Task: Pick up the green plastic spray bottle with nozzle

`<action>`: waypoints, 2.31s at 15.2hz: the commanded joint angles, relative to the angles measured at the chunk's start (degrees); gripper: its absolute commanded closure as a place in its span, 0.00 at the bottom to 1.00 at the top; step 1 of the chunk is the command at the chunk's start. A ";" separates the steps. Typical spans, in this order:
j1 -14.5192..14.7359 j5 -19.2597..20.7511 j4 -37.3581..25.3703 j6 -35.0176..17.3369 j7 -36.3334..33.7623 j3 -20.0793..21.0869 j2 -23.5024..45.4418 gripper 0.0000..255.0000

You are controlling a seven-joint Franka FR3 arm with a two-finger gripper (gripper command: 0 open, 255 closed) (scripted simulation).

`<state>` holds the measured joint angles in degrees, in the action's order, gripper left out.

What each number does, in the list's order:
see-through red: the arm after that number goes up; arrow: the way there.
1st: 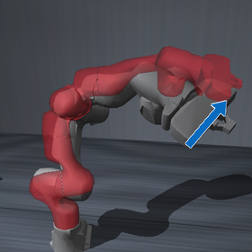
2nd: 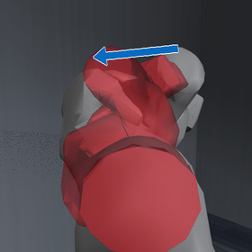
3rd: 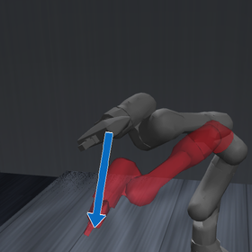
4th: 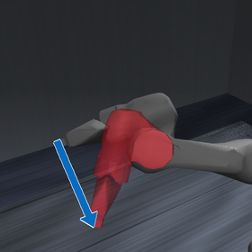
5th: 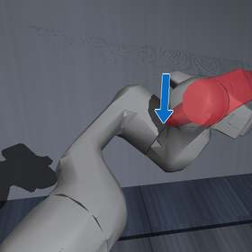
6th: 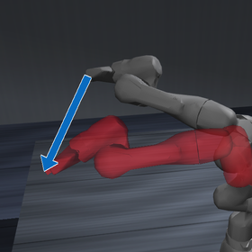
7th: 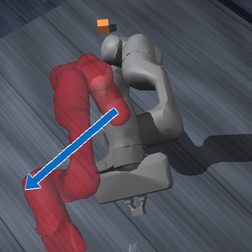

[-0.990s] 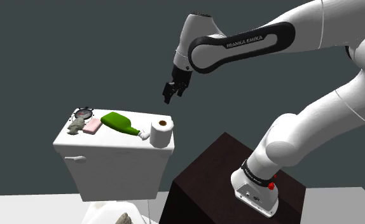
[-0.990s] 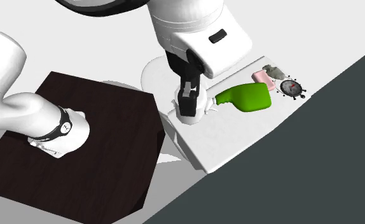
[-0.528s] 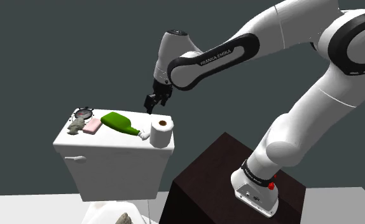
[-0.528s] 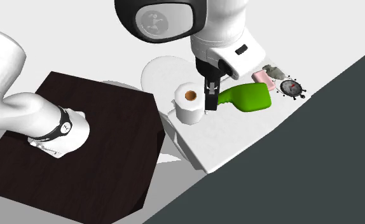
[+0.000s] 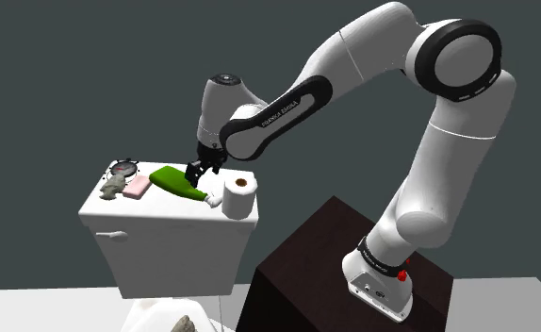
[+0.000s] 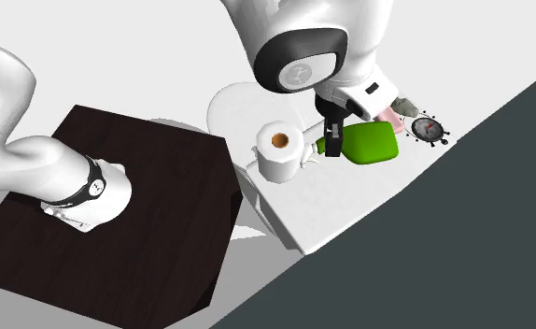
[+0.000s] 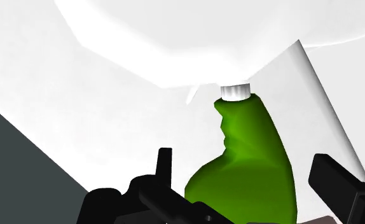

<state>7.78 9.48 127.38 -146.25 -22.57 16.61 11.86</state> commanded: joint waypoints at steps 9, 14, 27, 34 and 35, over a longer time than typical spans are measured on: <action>4.68 7.07 -7.62 -4.93 -6.68 -2.70 12.76 0.00; 5.17 7.94 -7.91 -6.32 -7.35 -3.38 14.47 1.00; 4.41 6.59 -7.58 -4.12 -6.30 -2.34 11.89 1.00; 3.30 4.16 -7.78 0.03 -4.42 -0.80 7.79 1.00; 3.16 3.82 -7.86 0.64 -4.16 -0.61 7.24 1.00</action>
<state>11.09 13.68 119.50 -146.26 -27.00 15.77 19.80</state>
